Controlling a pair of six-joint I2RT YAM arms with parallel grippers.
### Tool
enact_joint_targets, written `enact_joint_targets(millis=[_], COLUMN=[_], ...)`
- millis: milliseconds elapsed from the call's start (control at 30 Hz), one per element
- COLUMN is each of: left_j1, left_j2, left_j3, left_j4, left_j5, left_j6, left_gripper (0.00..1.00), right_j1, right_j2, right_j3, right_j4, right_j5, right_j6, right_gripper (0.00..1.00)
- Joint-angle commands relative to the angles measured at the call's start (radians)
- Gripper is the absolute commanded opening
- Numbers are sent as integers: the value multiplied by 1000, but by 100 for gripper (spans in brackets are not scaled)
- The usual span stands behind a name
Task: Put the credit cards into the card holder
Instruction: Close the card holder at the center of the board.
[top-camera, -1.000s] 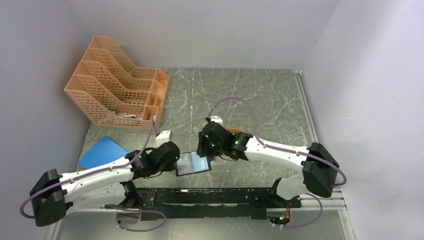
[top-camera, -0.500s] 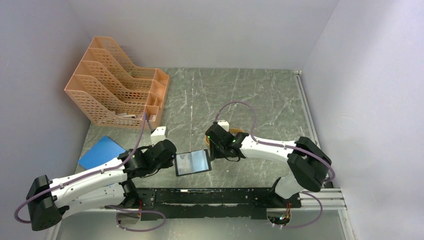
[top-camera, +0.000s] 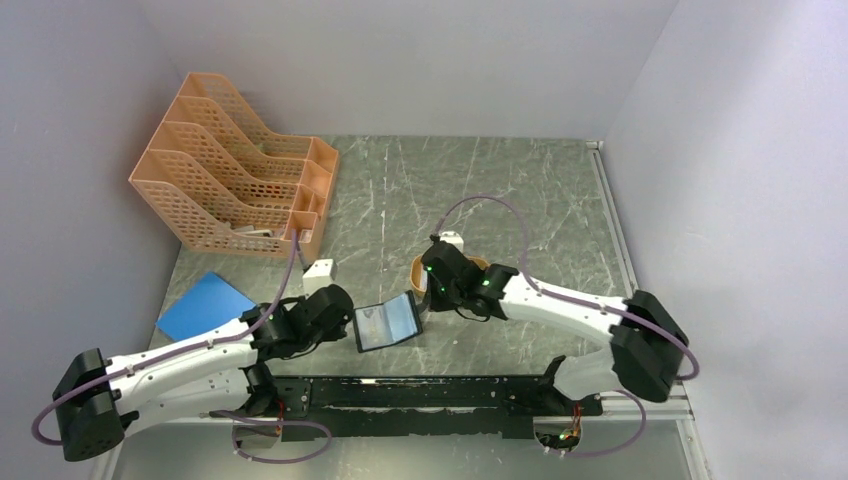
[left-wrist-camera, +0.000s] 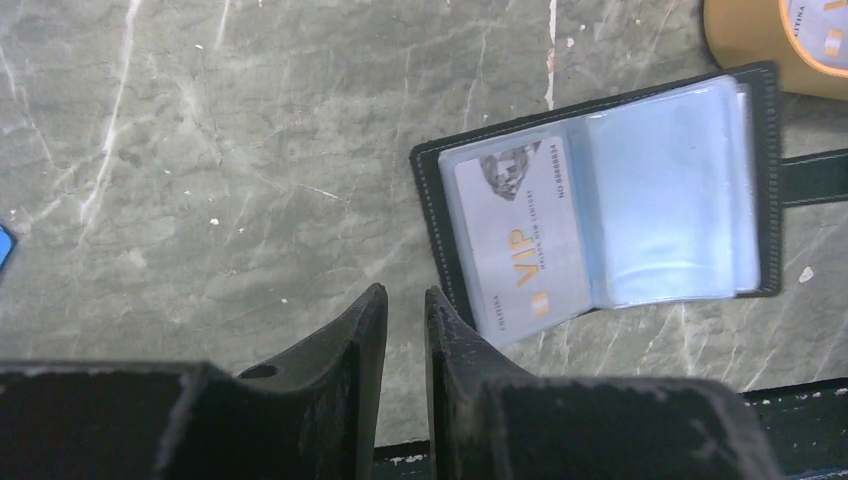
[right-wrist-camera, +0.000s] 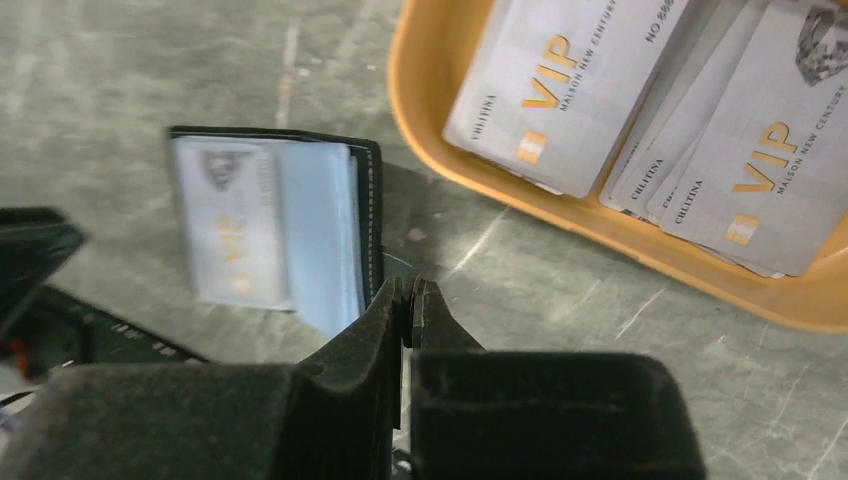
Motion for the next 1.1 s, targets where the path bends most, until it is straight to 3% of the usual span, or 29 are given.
enact_joint_targets(millis=[0, 333, 700, 867, 1067], left_j1=[4, 8, 12, 12, 12], left_j2=[13, 111, 228, 225, 87], left_j3=[-11, -51, -104, -77, -50], left_j4=[73, 166, 336, 277, 141], left_j5=[18, 72, 187, 146, 56], left_j6=[2, 8, 23, 11, -26], left_gripper=[26, 25, 21, 19, 20], right_j1=[-6, -4, 25, 59, 94], right_j2=[-123, -211, -166, -82, 69], right_j3=[-11, 1, -13, 19, 88], right_j4=[-10, -51, 97, 187, 256], right_j5=[-49, -97, -248, -275, -272], right_j6=[-63, -105, -66, -25, 5], right_gripper=[0, 0, 0, 0, 0])
